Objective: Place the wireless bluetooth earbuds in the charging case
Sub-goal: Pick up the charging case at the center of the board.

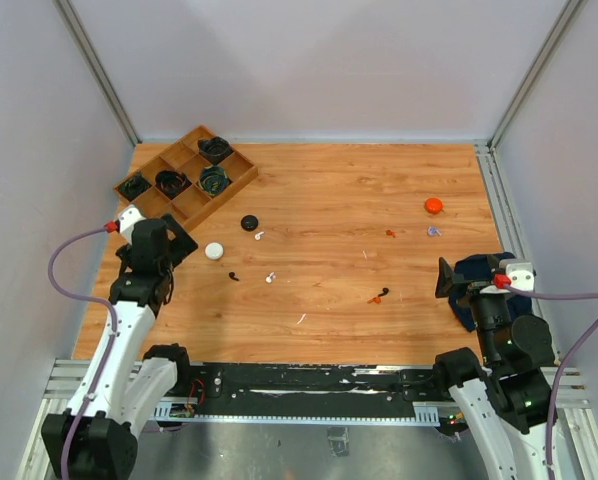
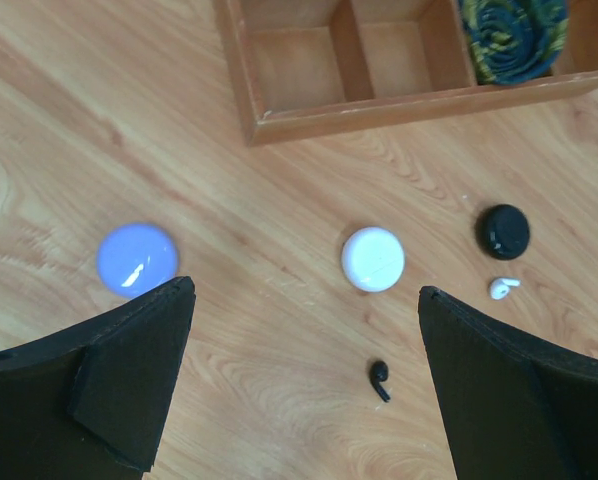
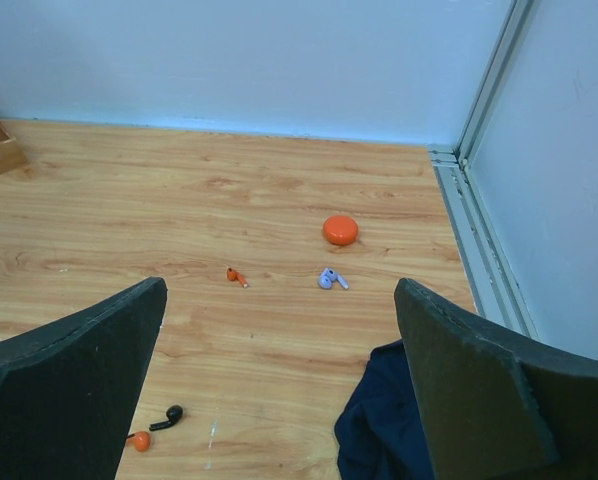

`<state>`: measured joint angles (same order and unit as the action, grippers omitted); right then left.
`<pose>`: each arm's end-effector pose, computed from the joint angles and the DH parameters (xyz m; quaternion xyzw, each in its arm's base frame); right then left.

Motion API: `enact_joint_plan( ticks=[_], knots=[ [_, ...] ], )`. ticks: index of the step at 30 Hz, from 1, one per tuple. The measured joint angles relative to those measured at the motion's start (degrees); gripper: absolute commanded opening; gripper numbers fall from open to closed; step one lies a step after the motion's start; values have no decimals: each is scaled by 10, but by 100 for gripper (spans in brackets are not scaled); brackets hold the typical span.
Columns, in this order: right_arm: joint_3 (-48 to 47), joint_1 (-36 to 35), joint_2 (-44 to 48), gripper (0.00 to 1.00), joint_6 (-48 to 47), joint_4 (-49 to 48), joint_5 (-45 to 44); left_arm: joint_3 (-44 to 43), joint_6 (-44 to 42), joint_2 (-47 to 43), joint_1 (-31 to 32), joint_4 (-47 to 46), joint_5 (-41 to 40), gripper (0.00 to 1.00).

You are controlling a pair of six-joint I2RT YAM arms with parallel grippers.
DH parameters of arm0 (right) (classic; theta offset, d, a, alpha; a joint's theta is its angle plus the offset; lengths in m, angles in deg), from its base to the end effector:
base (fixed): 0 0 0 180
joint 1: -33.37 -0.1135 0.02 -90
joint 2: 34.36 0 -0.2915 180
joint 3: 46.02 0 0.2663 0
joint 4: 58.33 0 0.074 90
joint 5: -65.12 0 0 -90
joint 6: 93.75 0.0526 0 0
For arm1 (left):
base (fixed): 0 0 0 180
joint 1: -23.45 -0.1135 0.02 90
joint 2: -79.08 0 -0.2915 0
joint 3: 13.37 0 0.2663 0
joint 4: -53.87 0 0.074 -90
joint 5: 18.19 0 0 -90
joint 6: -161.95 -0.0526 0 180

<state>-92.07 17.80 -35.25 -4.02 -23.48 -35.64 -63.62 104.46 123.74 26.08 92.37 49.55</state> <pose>0.0411 0.0013 0.3293 -0.0166 0.6417 0.0422 0.7656 0.1814 0.0116 0.2777 -0.3113 0.8090 0.0201 0.4982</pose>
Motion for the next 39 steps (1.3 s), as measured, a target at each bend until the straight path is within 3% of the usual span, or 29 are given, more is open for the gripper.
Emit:
enact_joint_plan(
  ticks=[5, 16, 26, 39],
  knots=[
    [0, 0, 0, 99, 0, -1, 1, 11, 25, 66, -7, -3, -10, 99],
    [7, -9, 0, 99, 0, -6, 1, 8, 63, 257, -98, 5, -14, 99],
    [16, -13, 0, 99, 0, -10, 3, 3, 62, 299, -171, -3, -29, 94],
    [16, -13, 0, 98, 0, -10, 6, 2, 56, 348, -179, -43, -3, 79]
  ],
)
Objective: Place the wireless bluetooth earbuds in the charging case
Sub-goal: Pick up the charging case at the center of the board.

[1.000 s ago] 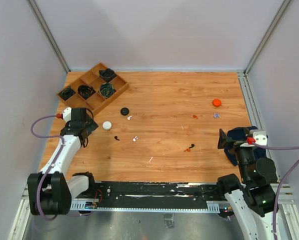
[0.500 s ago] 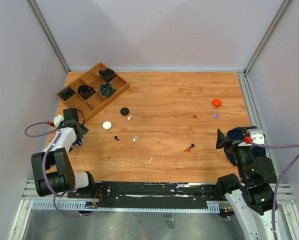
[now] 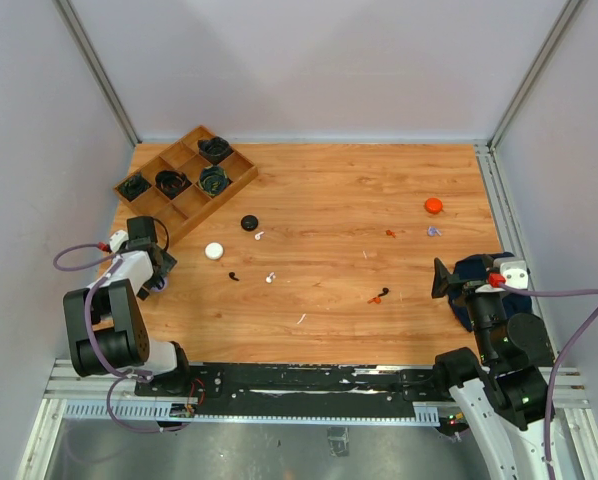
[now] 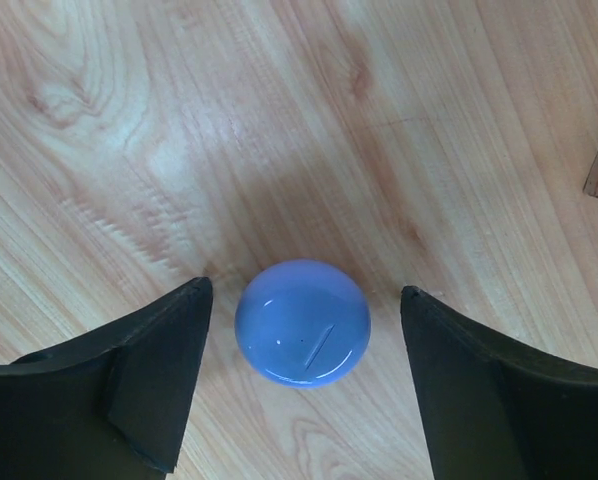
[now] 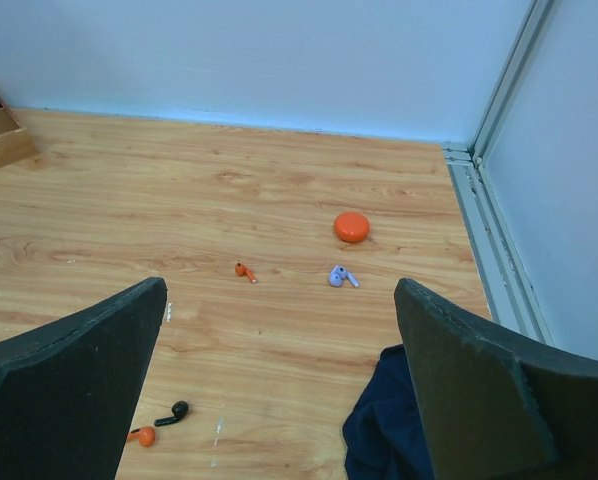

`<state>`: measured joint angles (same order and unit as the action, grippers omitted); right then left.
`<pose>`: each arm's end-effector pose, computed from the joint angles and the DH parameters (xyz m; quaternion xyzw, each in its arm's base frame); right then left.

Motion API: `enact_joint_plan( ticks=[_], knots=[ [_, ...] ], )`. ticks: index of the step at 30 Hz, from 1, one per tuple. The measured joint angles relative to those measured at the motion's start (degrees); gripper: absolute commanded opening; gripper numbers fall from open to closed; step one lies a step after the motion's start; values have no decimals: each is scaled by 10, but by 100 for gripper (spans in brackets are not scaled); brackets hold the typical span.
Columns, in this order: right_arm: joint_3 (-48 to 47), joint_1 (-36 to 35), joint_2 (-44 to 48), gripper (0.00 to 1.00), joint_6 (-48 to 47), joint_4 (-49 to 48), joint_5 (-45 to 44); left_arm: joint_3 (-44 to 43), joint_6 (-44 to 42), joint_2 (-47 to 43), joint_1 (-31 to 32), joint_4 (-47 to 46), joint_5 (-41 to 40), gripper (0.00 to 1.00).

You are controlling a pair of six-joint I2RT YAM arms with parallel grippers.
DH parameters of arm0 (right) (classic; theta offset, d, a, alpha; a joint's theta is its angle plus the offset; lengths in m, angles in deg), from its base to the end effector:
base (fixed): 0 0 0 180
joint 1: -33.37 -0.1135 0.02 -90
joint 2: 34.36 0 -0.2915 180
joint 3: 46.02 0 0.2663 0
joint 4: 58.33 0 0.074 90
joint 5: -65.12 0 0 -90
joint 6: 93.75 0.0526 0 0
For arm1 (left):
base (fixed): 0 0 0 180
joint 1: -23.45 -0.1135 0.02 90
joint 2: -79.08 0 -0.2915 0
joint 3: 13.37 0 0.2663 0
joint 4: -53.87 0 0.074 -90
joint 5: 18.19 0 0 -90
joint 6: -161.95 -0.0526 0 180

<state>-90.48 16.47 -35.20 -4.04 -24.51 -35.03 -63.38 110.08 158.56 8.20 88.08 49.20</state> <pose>0.0460 0.0043 0.3229 -0.0290 0.6445 0.0537 0.7622 0.2387 0.0860 0.1592 -0.4688 0.8331 0.1428 0.2567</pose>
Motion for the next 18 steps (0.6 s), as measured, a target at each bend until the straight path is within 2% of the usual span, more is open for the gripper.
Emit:
enact_joint_plan(
  ticks=[3, 8, 18],
  knots=[
    [0, 0, 0, 99, 0, 0, 0, 0, -2, 0, 0, -3, 2, 72],
    [0, 0, 0, 99, 0, 0, 0, 1, -2, -2, 0, -14, 15, 54],
    [0, 0, -1, 99, -1, 0, 15, 27, 1, -48, -1, -29, 78, 47]
  ],
)
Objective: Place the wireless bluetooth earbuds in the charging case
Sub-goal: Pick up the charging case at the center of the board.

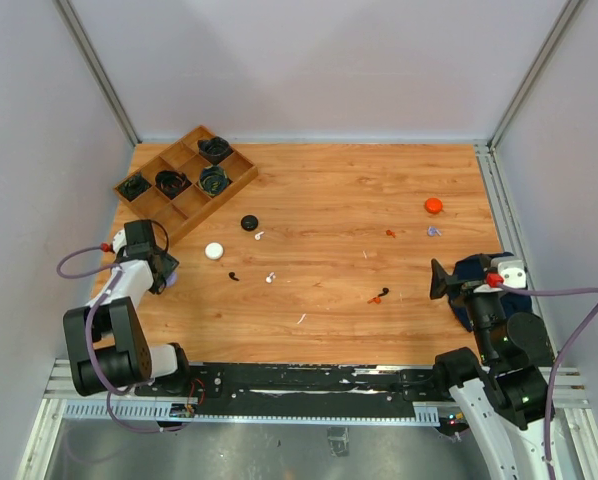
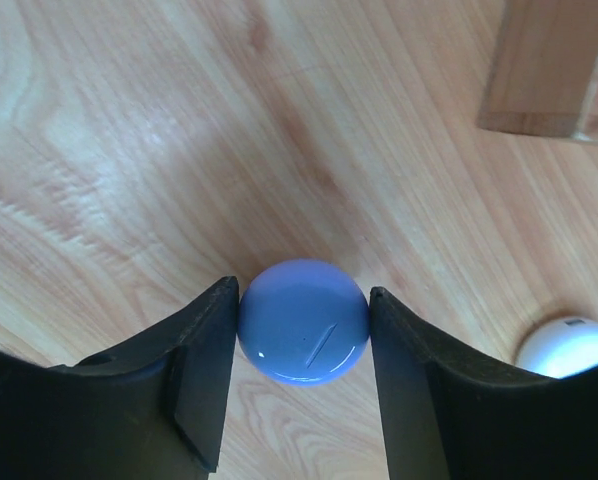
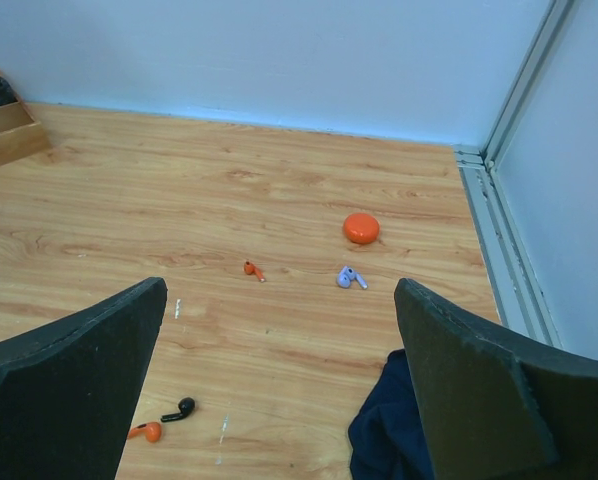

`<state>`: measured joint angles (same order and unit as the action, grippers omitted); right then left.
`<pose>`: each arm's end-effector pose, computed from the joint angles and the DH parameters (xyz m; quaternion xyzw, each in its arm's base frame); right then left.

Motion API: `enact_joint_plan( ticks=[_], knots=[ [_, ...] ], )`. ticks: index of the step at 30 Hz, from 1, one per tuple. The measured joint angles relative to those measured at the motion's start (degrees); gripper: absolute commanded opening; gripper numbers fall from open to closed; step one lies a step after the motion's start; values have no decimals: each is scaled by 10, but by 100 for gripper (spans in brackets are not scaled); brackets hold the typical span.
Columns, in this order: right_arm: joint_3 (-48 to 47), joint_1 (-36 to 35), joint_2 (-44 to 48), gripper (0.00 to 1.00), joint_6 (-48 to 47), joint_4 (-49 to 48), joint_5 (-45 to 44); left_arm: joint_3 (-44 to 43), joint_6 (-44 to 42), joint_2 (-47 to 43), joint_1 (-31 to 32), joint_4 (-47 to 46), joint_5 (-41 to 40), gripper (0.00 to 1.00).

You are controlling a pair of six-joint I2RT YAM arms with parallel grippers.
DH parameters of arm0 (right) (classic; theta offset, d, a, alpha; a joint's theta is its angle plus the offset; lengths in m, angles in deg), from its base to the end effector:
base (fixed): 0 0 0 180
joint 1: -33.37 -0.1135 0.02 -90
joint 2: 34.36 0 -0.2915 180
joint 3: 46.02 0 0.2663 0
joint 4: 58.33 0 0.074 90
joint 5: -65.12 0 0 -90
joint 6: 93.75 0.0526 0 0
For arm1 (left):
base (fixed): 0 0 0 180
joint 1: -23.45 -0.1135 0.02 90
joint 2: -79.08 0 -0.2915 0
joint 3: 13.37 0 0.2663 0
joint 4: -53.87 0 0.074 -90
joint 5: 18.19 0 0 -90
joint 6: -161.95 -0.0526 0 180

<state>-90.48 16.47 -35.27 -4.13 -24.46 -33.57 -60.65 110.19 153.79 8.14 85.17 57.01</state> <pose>0.0461 0.0057 0.3228 -0.0394 0.6445 0.0611 0.7612 0.2321 0.0775 0.1653 -0.4612 0.8370 0.0684 0.2866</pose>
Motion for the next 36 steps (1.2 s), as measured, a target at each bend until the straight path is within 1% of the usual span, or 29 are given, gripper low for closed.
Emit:
enact_joint_plan(
  ticks=[9, 14, 19, 23, 27, 32, 36],
  knots=[
    [-18, 0, -48, 99, 0, 3, 51, 30, 6, -82, 0, -33, 99, 47],
    [-33, 0, -81, 99, 0, 5, 83, 83, 26, -138, 0, -81, 177, 46],
    [-54, 0, -141, 99, 8, 2, 118, 130, 58, -181, 8, -131, 238, 46],
    [-55, 0, -190, 99, 30, -11, 163, 147, 91, -203, 43, -169, 269, 46],
    [-54, 0, -242, 99, 52, -47, 212, 151, 123, -217, 90, -211, 283, 46],
    [-52, 0, -299, 99, 80, -109, 268, 155, 162, -228, 144, -262, 280, 46],
    [-46, -15, -335, 100, 98, -156, 291, 162, 193, -236, 191, -295, 264, 46]
  ],
)
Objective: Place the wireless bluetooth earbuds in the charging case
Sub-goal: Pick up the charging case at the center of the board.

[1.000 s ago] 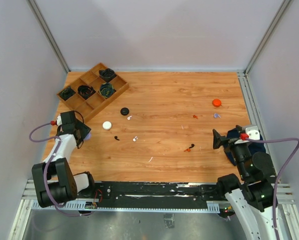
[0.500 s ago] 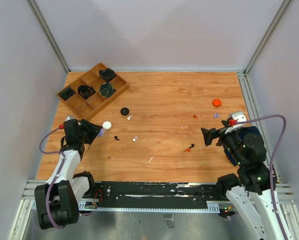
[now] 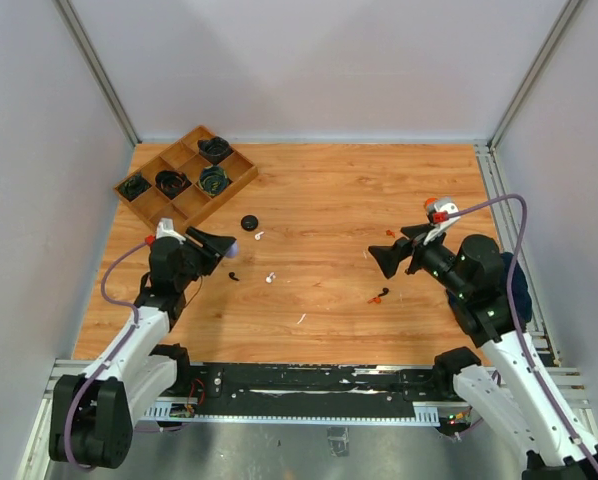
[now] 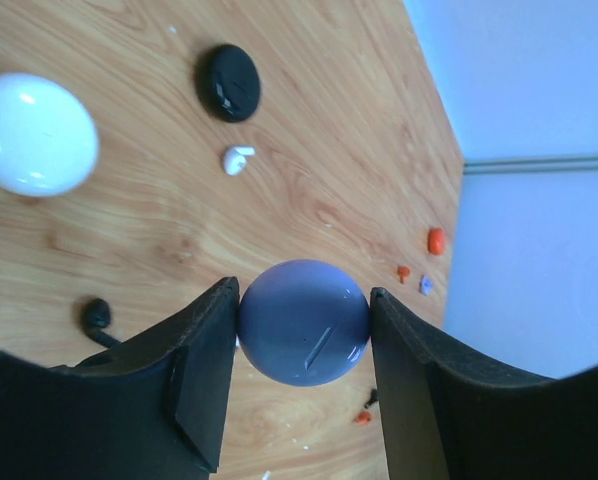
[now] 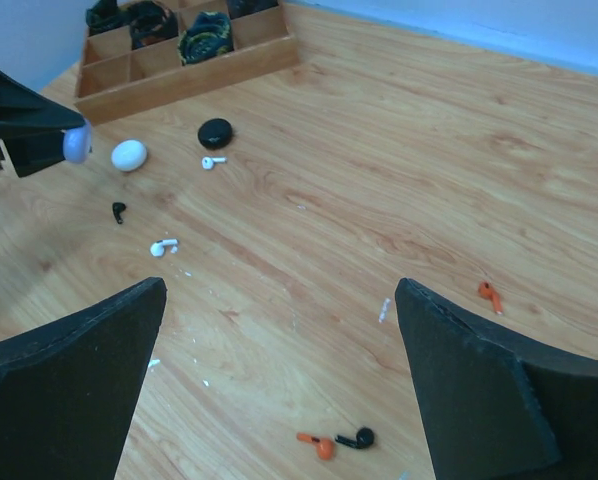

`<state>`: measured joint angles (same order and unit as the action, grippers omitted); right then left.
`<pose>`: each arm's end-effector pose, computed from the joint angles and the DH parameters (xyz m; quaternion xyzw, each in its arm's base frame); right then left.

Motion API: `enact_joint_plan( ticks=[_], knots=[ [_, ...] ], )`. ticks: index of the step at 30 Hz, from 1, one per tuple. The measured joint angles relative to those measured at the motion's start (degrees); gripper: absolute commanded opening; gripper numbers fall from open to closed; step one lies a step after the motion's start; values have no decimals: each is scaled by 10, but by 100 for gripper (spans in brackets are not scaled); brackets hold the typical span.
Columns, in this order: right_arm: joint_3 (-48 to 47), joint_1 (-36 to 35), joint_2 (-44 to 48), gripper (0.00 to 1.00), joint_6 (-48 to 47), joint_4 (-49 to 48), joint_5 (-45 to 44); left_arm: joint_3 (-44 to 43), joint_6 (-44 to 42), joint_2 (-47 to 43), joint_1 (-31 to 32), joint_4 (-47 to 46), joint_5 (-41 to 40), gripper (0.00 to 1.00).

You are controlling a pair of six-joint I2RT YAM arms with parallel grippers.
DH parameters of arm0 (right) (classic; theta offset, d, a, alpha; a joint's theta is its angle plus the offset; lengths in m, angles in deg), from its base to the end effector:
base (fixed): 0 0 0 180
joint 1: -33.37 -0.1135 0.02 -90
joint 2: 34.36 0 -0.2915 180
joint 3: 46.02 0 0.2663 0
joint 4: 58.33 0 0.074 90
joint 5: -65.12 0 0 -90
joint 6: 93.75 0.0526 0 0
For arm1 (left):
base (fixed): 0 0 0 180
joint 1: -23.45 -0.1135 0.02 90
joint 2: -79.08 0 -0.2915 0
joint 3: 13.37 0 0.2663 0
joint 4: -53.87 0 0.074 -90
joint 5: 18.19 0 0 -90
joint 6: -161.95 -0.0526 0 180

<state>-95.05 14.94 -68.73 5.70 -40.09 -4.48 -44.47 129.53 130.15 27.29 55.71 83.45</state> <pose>0.1461 0.0680 0.3378 -0.1770 0.7056 0.2876 0.6229 0.2025 -0.0242 0.2027 -0.3216 0.7606 -0.3570 0.4366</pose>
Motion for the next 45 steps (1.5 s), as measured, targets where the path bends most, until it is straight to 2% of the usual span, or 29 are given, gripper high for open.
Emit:
enact_joint_plan(
  ticks=[6, 18, 28, 36, 45],
  knots=[
    [26, -56, -54, 98, 23, -85, 0, 5, 52, 4, 68, -43, -31, 46],
    [40, -208, -204, 91, 18, -247, -91, -2, 136, 28, 182, -98, -121, 42],
    [34, -270, -340, 82, 5, -383, -160, -27, 188, 66, 253, -140, -195, 42],
    [-11, -313, -435, 74, -12, -475, -180, -35, 223, 89, 271, -159, -218, 42],
    [-54, -330, -497, 67, -32, -521, -179, -35, 237, 82, 275, -174, -226, 42]
  ],
)
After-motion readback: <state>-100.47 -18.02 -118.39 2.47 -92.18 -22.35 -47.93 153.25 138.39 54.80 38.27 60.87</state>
